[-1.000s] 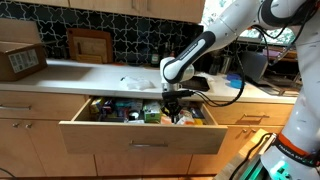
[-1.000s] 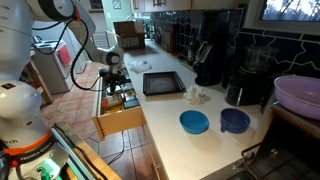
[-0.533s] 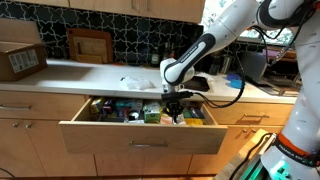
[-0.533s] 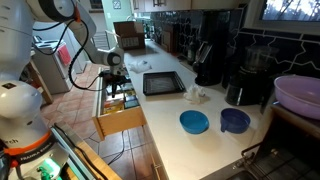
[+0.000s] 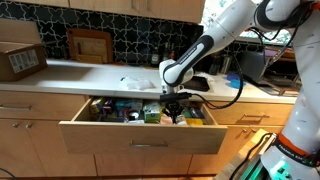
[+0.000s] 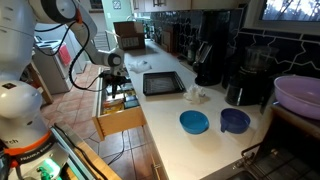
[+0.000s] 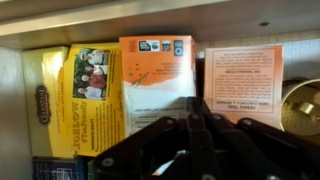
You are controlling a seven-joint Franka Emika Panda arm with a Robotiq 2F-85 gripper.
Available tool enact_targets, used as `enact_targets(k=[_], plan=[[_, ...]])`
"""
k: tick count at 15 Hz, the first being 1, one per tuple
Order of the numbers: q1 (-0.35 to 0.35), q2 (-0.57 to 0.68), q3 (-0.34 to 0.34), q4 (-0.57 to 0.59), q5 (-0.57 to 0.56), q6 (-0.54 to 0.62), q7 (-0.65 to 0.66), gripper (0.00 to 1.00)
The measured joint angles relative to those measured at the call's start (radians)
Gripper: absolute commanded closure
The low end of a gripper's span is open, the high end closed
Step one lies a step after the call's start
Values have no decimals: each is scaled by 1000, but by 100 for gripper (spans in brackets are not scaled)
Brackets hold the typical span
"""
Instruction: Put the box in the drawer
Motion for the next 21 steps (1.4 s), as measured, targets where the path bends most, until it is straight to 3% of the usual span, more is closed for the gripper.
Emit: enact_targets(k=[2, 3, 4, 9, 14, 17, 21], plan=[[-2, -19, 0, -1, -1, 0, -4, 100], [-4, -34, 0, -3, -6, -2, -21, 74], [-7, -52, 0, -3, -27, -7, -58, 73], [-52, -178, -2, 9, -113, -111, -325, 37], [-108, -331, 4, 23, -110, -252, -661, 1], [-121, -434, 14, 16, -103, -317, -813, 0], [-120, -588, 48, -37, -103, -328, -905, 0]])
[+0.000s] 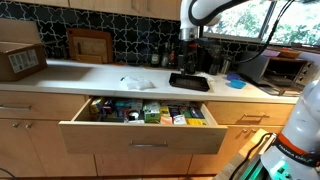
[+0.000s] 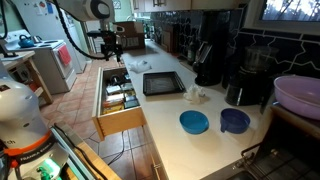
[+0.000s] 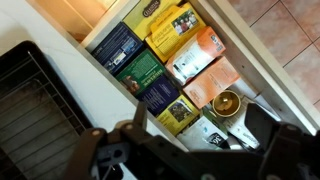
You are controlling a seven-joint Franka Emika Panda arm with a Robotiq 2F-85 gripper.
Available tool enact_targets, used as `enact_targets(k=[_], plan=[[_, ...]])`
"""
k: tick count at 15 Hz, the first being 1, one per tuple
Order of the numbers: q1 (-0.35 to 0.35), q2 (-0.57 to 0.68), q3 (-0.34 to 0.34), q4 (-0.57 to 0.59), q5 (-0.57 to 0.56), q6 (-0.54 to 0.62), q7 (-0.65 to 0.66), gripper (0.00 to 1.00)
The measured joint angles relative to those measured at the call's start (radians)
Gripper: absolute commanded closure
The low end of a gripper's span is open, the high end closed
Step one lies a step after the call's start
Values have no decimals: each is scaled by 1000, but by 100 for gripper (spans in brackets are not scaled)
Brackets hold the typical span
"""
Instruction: Put the box in the drawer
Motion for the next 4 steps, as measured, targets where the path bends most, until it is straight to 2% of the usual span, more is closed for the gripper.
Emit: enact_targets(k=[4], plan=[[8, -102, 34, -53, -12, 0, -42, 0]])
